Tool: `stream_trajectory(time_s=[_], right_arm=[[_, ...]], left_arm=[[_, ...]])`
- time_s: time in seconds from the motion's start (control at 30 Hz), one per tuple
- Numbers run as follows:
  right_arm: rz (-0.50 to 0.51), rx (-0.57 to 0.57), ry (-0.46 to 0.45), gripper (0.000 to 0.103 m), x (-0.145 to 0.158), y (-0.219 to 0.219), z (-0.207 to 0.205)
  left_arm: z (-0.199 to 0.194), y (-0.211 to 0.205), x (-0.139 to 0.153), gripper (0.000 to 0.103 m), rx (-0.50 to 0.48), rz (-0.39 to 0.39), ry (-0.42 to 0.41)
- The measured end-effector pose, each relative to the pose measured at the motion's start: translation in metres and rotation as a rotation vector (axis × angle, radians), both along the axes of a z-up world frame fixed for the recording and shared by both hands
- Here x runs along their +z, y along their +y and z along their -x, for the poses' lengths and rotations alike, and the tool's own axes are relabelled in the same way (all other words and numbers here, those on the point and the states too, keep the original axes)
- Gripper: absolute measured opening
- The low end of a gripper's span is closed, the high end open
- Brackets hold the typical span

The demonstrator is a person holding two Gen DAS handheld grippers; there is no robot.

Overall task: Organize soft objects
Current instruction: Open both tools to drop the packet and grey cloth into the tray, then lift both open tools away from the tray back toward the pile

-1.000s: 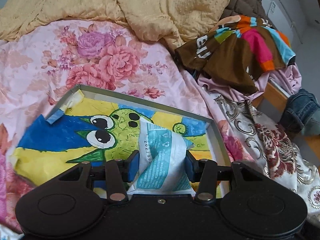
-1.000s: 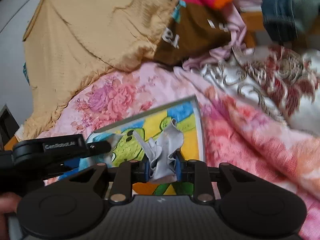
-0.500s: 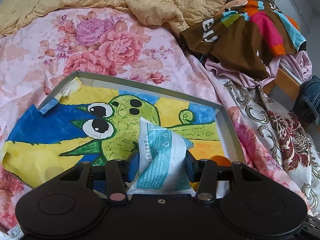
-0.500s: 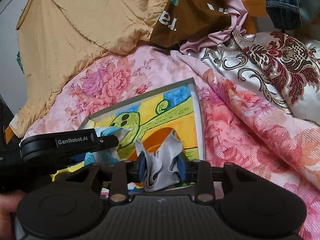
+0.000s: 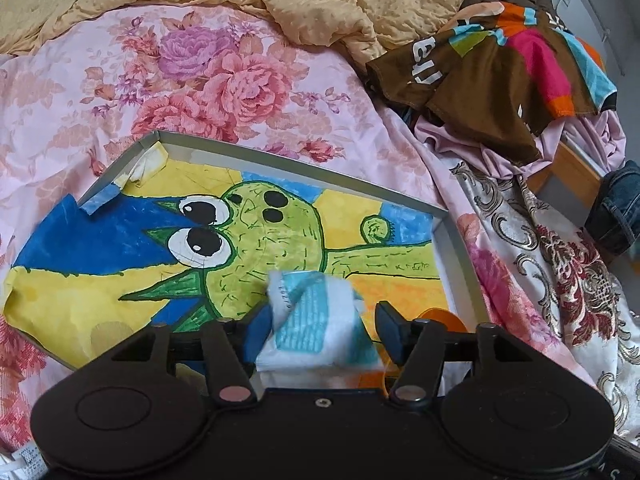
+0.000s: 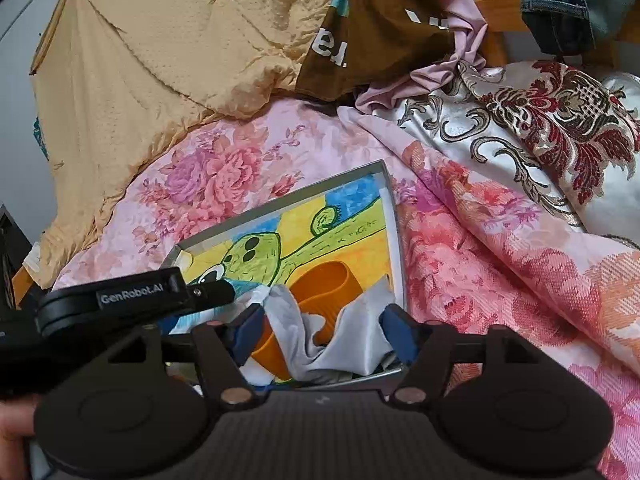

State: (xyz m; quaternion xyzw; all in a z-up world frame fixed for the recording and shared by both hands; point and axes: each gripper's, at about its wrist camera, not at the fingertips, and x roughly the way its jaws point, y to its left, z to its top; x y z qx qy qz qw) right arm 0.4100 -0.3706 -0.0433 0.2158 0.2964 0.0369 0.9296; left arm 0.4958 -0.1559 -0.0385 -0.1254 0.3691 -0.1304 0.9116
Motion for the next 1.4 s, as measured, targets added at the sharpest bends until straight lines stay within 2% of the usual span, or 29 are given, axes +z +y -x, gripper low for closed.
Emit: stream_trajectory(time_s=[0.07,0.23,0.5,0.57,0.77,0.87,1.07,1.4], right_arm=[[0.003,0.002,-0.009,0.081,0.002,0.000,0.002],[0.004,0.003,-0.029,0.087,0.010,0.001,0.009],[0.019,0.002,-0.129,0.097,0.043,0.006,0.036],[0.026,-0.003,-0.158,0.098,0.053,0.008,0.046],[0.050,0.001,-0.225,0.103,0.077,0.017,0.075],[0.063,-0.002,-0.255,0.103,0.089,0.021,0.092],[0.108,-0.002,-0.297,0.103,0.106,0.029,0.124],[0.183,0.036,-0.340,0.103,0.112,0.054,0.175]], left_arm=[[0.002,0.003,0.002,0.064,0.004,0.015,-0.003],[0.012,0.012,0.015,0.071,0.016,0.032,-0.031],[0.041,0.031,0.043,0.082,0.028,0.038,-0.083],[0.052,0.038,0.051,0.090,0.031,0.034,-0.103],[0.092,0.057,0.074,0.091,0.035,0.055,-0.143],[0.113,0.064,0.086,0.097,0.040,0.059,-0.175],[0.155,0.076,0.104,0.100,0.031,0.068,-0.222],[0.219,0.105,0.119,0.102,0.029,0.065,-0.271]])
